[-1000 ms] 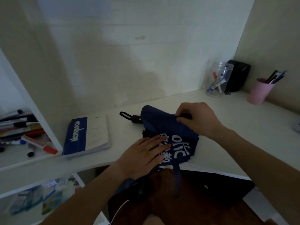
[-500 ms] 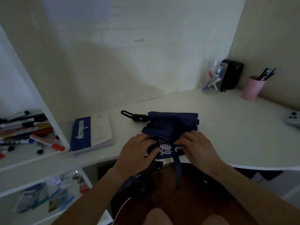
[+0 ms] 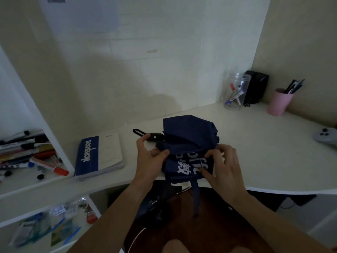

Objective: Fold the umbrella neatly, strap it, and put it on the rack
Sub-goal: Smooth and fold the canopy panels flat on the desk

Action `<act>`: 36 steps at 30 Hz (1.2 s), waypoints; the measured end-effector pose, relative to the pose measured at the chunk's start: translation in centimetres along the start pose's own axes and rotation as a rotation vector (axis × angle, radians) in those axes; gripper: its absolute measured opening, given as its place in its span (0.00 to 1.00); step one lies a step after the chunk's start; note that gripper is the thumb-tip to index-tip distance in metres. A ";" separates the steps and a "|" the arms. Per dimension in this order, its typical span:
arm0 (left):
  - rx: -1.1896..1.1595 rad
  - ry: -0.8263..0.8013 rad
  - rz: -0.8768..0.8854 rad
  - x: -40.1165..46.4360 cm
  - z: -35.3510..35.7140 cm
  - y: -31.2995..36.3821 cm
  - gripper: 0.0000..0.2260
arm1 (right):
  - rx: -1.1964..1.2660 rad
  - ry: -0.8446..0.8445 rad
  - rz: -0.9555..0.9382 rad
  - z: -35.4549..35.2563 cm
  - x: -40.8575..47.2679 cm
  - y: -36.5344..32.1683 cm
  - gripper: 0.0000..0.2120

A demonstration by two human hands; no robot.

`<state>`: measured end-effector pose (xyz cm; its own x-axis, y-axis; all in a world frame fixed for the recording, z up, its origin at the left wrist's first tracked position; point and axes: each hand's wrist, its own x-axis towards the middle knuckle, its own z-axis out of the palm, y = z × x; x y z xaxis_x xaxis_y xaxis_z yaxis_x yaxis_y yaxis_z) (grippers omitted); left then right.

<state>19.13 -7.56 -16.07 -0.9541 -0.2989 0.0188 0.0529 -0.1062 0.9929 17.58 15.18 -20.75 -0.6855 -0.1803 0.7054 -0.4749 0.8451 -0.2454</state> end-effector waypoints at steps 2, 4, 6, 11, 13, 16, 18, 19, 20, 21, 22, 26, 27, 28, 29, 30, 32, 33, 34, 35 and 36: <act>0.089 -0.045 -0.004 0.5 -0.1 0.6 0.20 | 0.009 -0.059 -0.041 0.6 -0.2 0.5 0.13; 0.208 -0.074 0.002 0.8 -0.1 1.4 0.13 | 0.034 -0.103 -0.070 0.9 -0.4 1.0 0.07; 0.301 -0.074 0.039 1.0 -0.1 2.2 0.09 | 0.058 -0.137 -0.051 0.9 -0.2 1.4 0.06; 0.349 -0.101 0.184 1.3 0.2 3.8 0.06 | -0.020 -0.162 -0.283 0.1 0.6 2.1 0.14; 0.148 -0.174 0.173 1.2 0.3 4.1 0.07 | -0.012 -0.211 -0.351 0.0 0.4 2.4 0.16; 0.070 -0.236 0.187 1.2 0.3 3.9 0.08 | 0.068 -0.281 -0.305 -0.3 0.1 2.6 0.11; 0.029 -0.243 0.136 1.2 0.6 3.4 0.08 | 0.110 -0.317 -0.245 -0.9 0.2 2.5 0.06; -0.004 -0.234 0.089 1.3 0.8 3.3 0.08 | 0.137 -0.328 -0.190 -1.2 0.2 2.3 0.07; -0.047 -0.216 0.041 1.4 0.9 3.1 0.09 | 0.175 -0.330 -0.122 -1.5 0.3 2.2 0.10; -0.078 -0.193 -0.003 1.5 1.1 3.0 0.11 | 0.230 -0.328 -0.054 -1.7 0.4 2.1 0.13; -0.083 -0.153 -0.041 1.7 1.2 2.8 0.18 | 0.284 -0.320 0.004 -1.7 0.5 2.1 0.16; 0.090 -0.024 -0.105 2.3 1.3 2.0 0.28 | 0.373 -0.300 0.114 -1.4 1.8 2.3 0.21; 0.115 -0.024 -0.108 2.6 1.3 1.7 0.24 | 0.358 -0.314 0.114 -1.3 2.2 2.3 0.21; 0.141 -0.024 -0.110 2.9 1.2 1.3 0.21 | 0.335 -0.331 0.105 -1.2 2.5 2.3 0.20; 0.179 -0.021 -0.103 3.4 1.1 0.9 0.18 | 0.309 -0.352 0.090 -1.1 2.7 2.1 0.19; 0.234 -0.011 -0.085 4.0 0.9 0.3 0.15 | 0.288 -0.374 0.068 -1.1 2.9 2.0 0.16; 0.386 0.035 -0.019 5.0 0.6 -0.7 0.11 | 0.231 -0.414 0.011 -0.8 2.9 2.0 0.12; 0.468 0.044 0.007 5.4 0.5 -1.2 0.12 | 0.201 -0.433 -0.016 -0.6 2.7 2.0 0.13; 0.549 0.036 0.031 5.7 0.5 -1.6 0.13 | 0.176 -0.446 -0.044 -0.4 2.5 2.1 0.16; 0.620 0.028 0.062 5.8 0.5 -2.0 0.14 | 0.146 -0.462 -0.069 0.0 2.3 2.4 0.18; 0.669 0.028 0.100 5.8 0.6 -2.4 0.15 | 0.115 -0.485 -0.079 0.2 2.2 2.7 0.19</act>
<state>13.33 -8.50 -18.28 -0.9456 -0.3025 0.1201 -0.0622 0.5302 0.8456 14.70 16.95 -19.97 -0.8093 -0.4779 0.3416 -0.5750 0.7633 -0.2945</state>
